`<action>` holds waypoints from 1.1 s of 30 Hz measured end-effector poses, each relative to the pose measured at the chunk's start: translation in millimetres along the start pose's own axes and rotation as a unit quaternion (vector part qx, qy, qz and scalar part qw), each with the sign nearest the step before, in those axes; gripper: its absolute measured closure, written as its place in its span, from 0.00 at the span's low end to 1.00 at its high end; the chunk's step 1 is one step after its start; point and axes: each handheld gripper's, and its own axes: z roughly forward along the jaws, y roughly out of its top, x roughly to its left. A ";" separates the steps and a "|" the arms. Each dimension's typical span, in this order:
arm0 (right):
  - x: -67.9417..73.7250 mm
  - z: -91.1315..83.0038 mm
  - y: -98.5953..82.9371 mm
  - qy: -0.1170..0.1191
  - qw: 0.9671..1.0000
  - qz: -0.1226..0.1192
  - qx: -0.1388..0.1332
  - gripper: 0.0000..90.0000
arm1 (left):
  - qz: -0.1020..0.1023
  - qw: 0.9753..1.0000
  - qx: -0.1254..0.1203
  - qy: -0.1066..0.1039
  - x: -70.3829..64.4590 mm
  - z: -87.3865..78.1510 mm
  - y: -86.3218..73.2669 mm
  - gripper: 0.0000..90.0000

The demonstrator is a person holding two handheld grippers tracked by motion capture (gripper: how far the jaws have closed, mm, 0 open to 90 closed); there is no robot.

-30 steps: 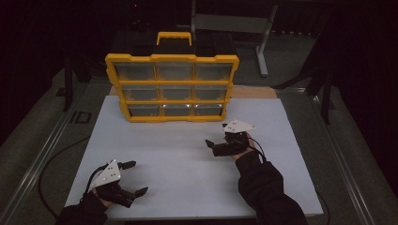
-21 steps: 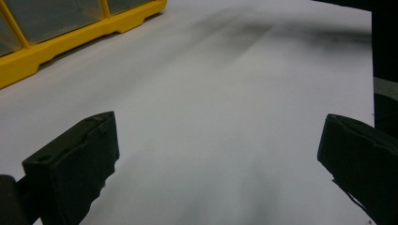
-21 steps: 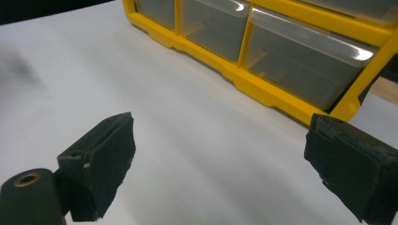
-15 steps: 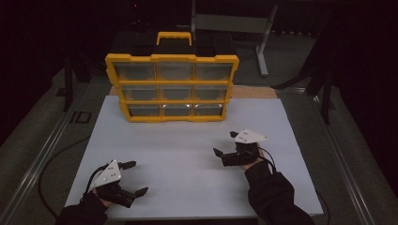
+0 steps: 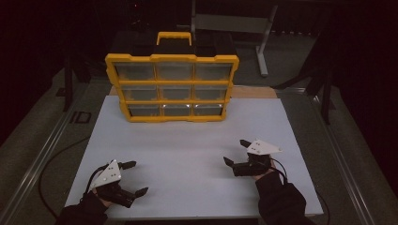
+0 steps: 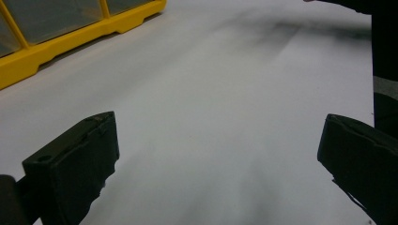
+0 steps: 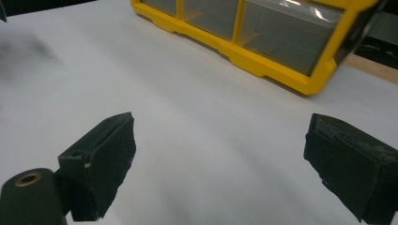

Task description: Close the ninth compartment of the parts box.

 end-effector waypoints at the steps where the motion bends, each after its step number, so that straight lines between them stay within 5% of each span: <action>1: -0.7 -1.8 -2.1 -0.001 1.000 0.001 0.001 0.10 | 0.001 1.000 0.000 0.000 0.1 -0.2 0.0 0.00; 13: -0.4 -19.5 -26.9 -0.022 0.999 -0.012 0.019 0.10 | 0.000 1.000 -0.001 0.000 0.5 -0.9 0.2 0.00; 33: -3.2 -42.4 -58.4 -0.042 0.999 0.001 0.033 0.10 | 0.001 1.000 -0.005 0.001 0.7 -2.0 0.5 0.00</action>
